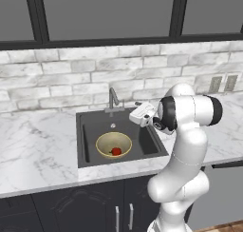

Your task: Pick the bell pepper from the cabinet and place it in the bowl. Then pick the bowl and place it in the sink. Then turn on the sink facuet.

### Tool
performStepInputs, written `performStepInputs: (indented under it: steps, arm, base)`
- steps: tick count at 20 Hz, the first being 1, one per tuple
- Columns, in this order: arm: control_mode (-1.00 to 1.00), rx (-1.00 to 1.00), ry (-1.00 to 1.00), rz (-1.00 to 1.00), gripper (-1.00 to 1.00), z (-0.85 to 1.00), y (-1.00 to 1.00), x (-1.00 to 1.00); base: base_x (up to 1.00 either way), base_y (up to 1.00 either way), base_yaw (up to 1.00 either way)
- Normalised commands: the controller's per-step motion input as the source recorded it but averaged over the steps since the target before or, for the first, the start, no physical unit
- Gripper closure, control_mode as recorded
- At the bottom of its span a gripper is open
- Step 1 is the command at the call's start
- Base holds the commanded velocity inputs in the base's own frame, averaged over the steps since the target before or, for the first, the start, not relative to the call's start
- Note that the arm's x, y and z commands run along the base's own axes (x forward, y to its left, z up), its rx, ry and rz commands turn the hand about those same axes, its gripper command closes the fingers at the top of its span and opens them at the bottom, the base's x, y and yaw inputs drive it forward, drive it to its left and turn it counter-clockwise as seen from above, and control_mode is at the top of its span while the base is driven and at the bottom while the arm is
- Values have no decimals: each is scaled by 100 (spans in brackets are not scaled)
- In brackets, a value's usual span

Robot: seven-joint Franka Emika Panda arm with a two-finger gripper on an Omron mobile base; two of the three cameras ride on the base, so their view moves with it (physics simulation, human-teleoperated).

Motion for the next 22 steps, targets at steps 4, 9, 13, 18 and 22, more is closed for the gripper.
performStepInputs:
  steps: [4, 9, 13, 18, 22]
  arm:
    - [-100, 0, 5, -3, -100, -15, 7, 57]
    - [-100, 0, 6, 0, -100, -18, 0, 65]
    - [-100, 0, 3, 0, -100, -27, 0, 45]
    - [-100, 0, 1, 0, -100, -35, 0, 42]
    - [-100, 0, 0, -3, -100, -16, 0, 45]
  base:
    - [0, 0, 0]
    - [0, 0, 0]
    - [0, 0, 0]
    - [0, 0, 0]
    - [0, 0, 0]
